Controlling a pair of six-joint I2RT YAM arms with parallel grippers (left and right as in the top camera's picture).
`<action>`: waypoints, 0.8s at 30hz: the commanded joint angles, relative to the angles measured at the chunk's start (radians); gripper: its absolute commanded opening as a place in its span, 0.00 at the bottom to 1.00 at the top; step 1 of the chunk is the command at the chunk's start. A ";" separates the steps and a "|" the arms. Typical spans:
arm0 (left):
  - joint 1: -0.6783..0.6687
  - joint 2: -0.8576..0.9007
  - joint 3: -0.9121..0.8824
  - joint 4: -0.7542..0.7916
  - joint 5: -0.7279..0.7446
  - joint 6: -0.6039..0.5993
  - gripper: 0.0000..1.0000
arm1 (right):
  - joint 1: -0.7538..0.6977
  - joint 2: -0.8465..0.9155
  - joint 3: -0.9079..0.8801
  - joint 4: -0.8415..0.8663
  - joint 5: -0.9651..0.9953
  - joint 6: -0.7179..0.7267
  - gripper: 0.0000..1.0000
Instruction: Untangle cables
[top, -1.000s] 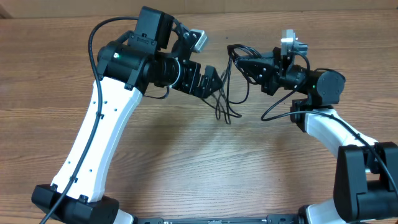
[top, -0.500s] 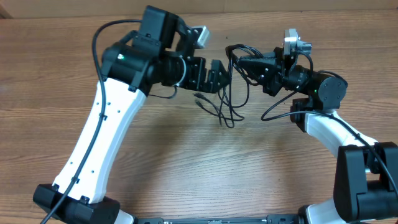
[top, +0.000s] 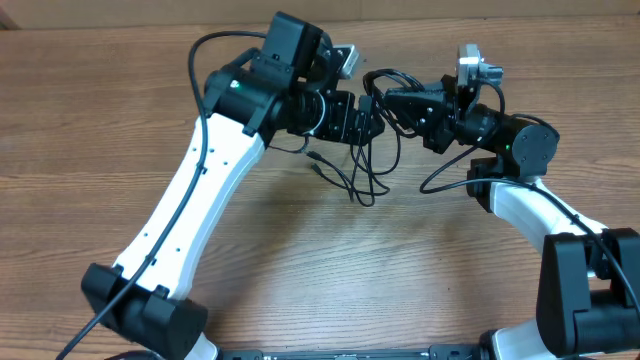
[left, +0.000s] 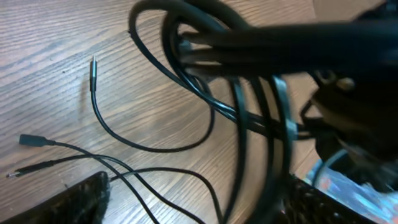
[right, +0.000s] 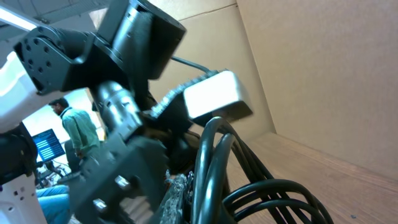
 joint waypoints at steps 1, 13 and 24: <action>-0.009 0.037 0.020 0.005 -0.017 -0.010 0.81 | -0.004 -0.018 0.009 0.011 0.024 0.016 0.04; -0.005 0.057 0.021 0.043 -0.017 0.061 0.04 | -0.004 -0.018 0.009 0.010 -0.012 0.020 0.04; 0.073 0.043 0.021 0.005 -0.016 0.295 0.04 | -0.036 -0.018 0.009 -0.266 -0.037 0.008 0.04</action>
